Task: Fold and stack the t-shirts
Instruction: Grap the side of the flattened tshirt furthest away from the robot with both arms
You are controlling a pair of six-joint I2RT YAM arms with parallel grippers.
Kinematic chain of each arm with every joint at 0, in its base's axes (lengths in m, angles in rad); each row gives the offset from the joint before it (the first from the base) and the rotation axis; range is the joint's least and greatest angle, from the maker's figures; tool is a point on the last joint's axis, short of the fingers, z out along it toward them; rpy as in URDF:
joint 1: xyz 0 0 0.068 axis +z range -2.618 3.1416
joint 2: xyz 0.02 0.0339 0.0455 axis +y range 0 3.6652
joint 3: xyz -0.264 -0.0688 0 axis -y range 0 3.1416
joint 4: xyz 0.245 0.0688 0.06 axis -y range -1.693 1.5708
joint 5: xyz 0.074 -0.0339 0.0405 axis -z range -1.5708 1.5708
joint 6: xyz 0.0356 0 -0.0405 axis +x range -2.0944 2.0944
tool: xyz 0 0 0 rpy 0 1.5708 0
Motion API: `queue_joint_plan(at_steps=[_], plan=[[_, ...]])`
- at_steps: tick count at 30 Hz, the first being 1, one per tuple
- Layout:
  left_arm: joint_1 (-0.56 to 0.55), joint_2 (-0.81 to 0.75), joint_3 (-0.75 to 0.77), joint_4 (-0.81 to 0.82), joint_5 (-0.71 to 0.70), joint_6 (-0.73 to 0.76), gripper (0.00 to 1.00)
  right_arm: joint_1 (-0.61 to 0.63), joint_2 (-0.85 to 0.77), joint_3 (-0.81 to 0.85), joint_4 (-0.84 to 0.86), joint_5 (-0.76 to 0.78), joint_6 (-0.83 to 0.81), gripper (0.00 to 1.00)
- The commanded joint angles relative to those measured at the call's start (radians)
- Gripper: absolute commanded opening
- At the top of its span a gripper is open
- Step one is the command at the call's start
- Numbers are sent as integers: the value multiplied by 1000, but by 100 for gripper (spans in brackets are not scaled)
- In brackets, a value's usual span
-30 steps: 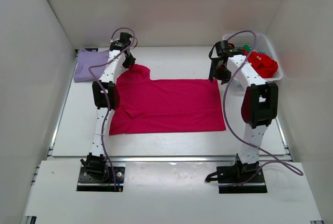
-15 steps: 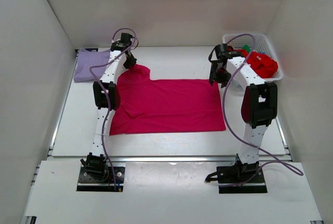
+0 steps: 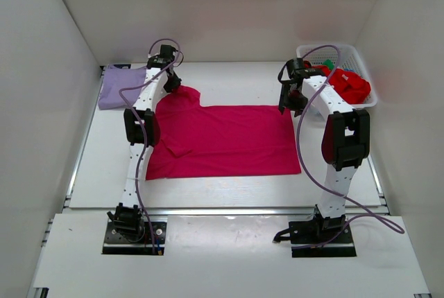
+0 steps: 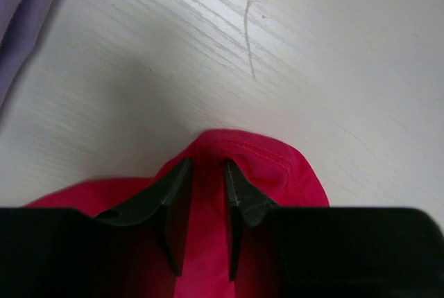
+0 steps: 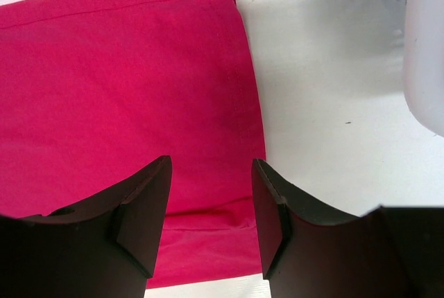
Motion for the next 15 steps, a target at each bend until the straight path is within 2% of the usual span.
queue_joint_plan(at_steps=[1,7,9,11,13,15], plan=[[2,13,33,-15,8,-14,36,1,-12,-4,25,3,7,47],[2,27,25,-26,26,-34,36,3,-19,-5,20,3,12,47],[-4,30,31,-29,31,-36,30,3,-19,-11,20,2,12,47],[-9,27,31,-24,19,-30,12,-5,-22,-16,30,-5,10,47],[-18,25,31,-12,13,-20,11,-5,-25,-33,40,-3,9,47],[-19,19,27,-5,19,-11,16,-6,-25,-39,56,-20,4,47]])
